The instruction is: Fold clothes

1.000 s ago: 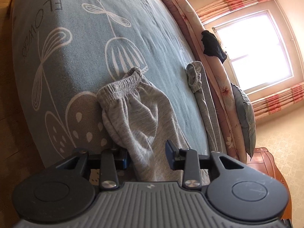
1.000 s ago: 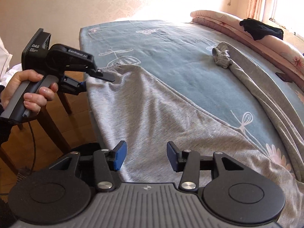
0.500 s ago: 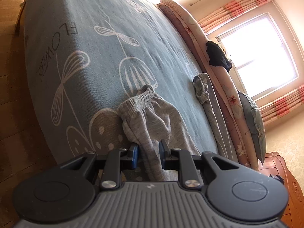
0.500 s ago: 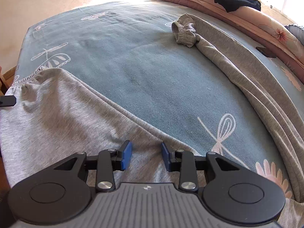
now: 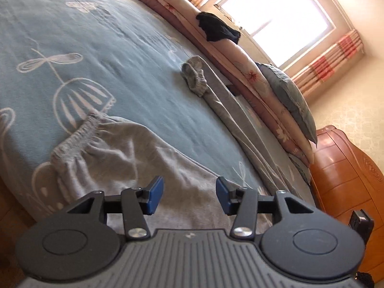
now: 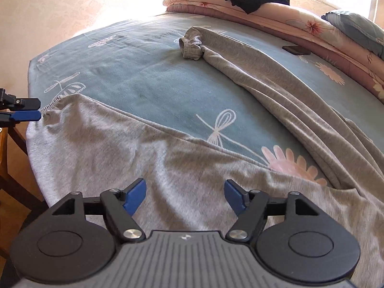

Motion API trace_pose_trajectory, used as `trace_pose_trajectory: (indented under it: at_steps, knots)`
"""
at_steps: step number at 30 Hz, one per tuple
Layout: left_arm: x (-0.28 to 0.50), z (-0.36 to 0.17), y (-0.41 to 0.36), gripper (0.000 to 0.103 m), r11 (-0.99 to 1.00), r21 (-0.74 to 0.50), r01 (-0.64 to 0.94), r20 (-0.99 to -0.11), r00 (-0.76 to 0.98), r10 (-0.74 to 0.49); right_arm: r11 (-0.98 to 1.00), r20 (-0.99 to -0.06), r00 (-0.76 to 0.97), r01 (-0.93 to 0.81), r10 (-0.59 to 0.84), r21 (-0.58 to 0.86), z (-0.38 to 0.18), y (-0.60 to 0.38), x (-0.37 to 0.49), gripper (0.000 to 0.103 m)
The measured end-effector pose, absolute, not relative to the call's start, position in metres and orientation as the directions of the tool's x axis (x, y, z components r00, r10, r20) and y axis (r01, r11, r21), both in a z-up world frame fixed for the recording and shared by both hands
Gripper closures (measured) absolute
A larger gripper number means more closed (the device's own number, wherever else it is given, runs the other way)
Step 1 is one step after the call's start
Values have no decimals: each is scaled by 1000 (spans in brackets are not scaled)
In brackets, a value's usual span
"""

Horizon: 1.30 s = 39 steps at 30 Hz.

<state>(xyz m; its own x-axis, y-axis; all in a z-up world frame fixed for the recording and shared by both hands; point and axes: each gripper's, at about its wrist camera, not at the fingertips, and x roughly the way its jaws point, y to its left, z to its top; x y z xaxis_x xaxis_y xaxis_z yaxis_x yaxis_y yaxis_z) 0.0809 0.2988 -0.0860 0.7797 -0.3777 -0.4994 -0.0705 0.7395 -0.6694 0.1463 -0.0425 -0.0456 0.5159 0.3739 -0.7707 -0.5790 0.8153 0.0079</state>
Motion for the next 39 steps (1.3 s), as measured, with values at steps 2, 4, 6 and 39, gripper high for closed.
trace_pose_trajectory:
  at_steps: [2, 4, 6, 39]
  knots:
    - [107, -97, 277, 53, 754, -657, -32, -527, 735, -427, 837, -777, 518, -547, 359, 22, -53, -56, 137, 19]
    - [126, -109, 264, 53, 763, -647, -21, -556, 698, -452, 852, -785, 517, -523, 342, 27, -61, -65, 128, 17]
    - [138, -120, 261, 55, 780, -624, -50, -588, 687, -426, 861, -788, 526, -508, 320, 11, -67, -71, 119, 14]
    - [104, -69, 253, 27, 968, -250, 6, -691, 700, -183, 920, -772, 562, -384, 298, 75, -80, -33, 248, 2]
